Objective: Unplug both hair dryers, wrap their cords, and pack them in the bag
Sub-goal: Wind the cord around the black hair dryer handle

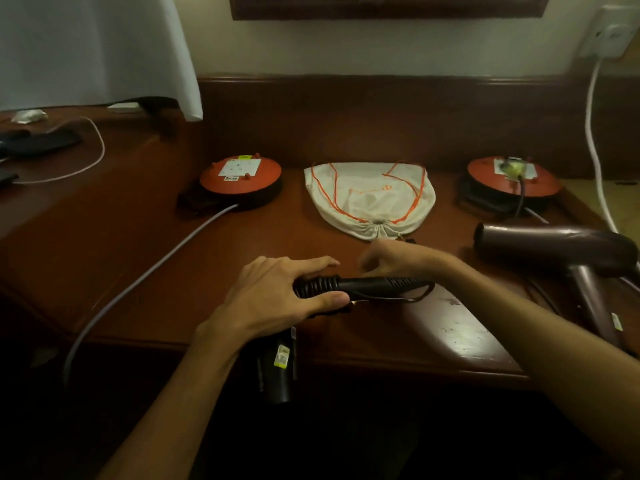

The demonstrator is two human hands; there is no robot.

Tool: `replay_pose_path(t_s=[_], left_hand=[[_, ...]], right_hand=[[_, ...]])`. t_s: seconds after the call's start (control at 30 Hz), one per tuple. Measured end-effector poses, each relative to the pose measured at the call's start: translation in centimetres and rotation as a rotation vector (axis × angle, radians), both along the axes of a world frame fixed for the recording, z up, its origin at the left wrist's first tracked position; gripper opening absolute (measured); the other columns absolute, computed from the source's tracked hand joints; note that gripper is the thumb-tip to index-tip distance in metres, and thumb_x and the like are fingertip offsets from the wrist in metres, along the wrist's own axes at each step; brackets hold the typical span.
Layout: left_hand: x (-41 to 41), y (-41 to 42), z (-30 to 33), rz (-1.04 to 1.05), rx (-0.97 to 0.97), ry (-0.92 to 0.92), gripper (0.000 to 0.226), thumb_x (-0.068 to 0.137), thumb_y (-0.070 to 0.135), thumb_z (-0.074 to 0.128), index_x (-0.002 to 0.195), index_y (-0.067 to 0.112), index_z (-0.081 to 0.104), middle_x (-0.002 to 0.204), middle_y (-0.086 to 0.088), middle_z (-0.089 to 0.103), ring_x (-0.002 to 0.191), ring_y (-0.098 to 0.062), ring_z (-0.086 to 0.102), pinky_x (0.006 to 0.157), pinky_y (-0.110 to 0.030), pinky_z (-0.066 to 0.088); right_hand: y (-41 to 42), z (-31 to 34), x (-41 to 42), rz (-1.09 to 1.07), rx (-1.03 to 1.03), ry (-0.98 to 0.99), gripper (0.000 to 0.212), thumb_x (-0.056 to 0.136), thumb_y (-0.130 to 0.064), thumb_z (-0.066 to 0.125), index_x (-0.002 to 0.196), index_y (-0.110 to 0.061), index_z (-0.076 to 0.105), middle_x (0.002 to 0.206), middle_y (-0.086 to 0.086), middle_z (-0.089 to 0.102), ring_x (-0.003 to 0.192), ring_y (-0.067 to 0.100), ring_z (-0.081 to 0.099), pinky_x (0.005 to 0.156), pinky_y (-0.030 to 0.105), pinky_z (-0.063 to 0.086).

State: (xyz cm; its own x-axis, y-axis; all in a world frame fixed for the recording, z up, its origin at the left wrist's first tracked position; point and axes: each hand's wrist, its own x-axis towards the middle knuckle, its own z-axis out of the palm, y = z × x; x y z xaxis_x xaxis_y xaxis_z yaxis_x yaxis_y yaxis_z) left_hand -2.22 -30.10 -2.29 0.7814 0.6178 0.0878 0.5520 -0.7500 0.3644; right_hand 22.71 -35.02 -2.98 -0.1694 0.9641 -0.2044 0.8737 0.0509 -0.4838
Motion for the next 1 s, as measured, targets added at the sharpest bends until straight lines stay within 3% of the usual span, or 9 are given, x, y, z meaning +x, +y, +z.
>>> replay_pose_path(t_s=[0.1,0.23,0.33,0.4,0.47,0.6,0.73,0.87,1.0], left_hand=[[0.6,0.1,0.2,-0.013,-0.01,0.099,0.088,0.07,0.095,0.036,0.147,0.051,0.03,0.086,0.013,0.06,0.084,-0.011,0.057,0.076,-0.032,0.034],[1.7,0.3,0.4,-0.059,-0.03,0.234,0.093,0.072,0.093,0.038,0.149,0.044,0.019,0.094,0.006,0.068,0.088,-0.017,0.062,0.077,-0.035,0.032],[2.1,0.7,0.8,-0.072,-0.046,0.296,0.084,0.08,0.087,0.038,0.151,0.05,0.015,0.119,0.004,0.069,0.108,-0.024,0.064,0.079,-0.037,0.033],[2.3,0.9,1.3,-0.097,-0.096,0.346,0.065,0.085,0.081,0.042,0.145,0.061,0.024,0.131,0.006,0.064,0.116,-0.026,0.06,0.083,-0.039,0.033],[2.5,1.1,1.7,-0.121,-0.177,0.365,0.042,0.086,0.075,0.051,0.128,0.07,0.042,0.127,0.015,0.064,0.118,-0.022,0.059,0.086,-0.039,0.035],[2.7,1.2,1.5,-0.097,-0.14,0.308,0.036,0.085,0.073,0.055,0.121,0.066,0.055,0.123,0.018,0.067,0.115,-0.018,0.061,0.086,-0.037,0.039],[2.4,1.3,1.3,0.013,-0.123,0.136,0.036,0.085,0.075,0.054,0.12,0.068,0.055,0.121,0.019,0.069,0.116,-0.016,0.062,0.093,-0.04,0.046],[2.3,1.7,1.2,0.119,-0.155,0.018,0.036,0.082,0.075,0.058,0.117,0.065,0.06,0.118,0.016,0.072,0.116,-0.016,0.064,0.098,-0.043,0.049],[2.2,2.8,0.8,0.11,-0.323,-0.014,0.042,0.073,0.083,0.06,0.112,0.067,0.062,0.103,0.017,0.074,0.104,-0.01,0.067,0.097,-0.044,0.051]], right_hand=[[-0.1,1.8,-0.8,0.011,0.042,-0.017,0.033,0.093,-0.029,0.069,0.072,-0.004,0.065,0.06,0.0,0.052,0.052,0.007,0.043,0.049,0.02,0.035],[-1.1,4.1,-3.3,0.061,0.072,-0.107,0.028,0.098,-0.028,0.061,0.08,-0.007,0.065,0.066,0.001,0.057,0.055,0.008,0.045,0.054,0.022,0.038],[-2.1,5.0,-4.7,0.062,0.04,-0.125,0.024,0.1,-0.021,0.053,0.087,-0.007,0.067,0.08,0.012,0.066,0.067,0.024,0.057,0.064,0.04,0.047],[-2.9,5.3,-5.3,0.051,-0.005,-0.127,0.021,0.099,-0.016,0.051,0.093,-0.008,0.069,0.084,0.012,0.069,0.073,0.029,0.062,0.067,0.045,0.05],[-3.8,5.4,-5.9,0.06,-0.042,-0.13,0.02,0.095,-0.011,0.05,0.093,-0.009,0.069,0.083,0.01,0.07,0.072,0.027,0.065,0.066,0.045,0.052],[-5.5,5.0,-6.9,-0.006,-0.008,-0.246,0.009,0.094,-0.01,0.055,0.098,-0.014,0.062,0.09,0.003,0.066,0.076,0.023,0.065,0.067,0.041,0.055],[-7.1,4.0,-7.9,-0.027,0.218,-0.546,0.046,0.093,-0.009,0.057,0.137,-0.016,0.044,0.123,0.004,0.049,0.105,0.026,0.055,0.084,0.035,0.049],[-7.9,1.9,-7.6,-0.126,0.306,-0.369,0.086,0.088,0.001,0.057,0.159,-0.013,0.01,0.14,0.005,0.031,0.118,0.026,0.045,0.088,0.028,0.037],[-9.5,0.1,-9.0,-0.286,0.491,-0.012,0.066,0.096,-0.002,0.051,0.156,-0.012,0.026,0.145,0.003,0.04,0.131,0.02,0.041,0.111,0.028,0.036]])
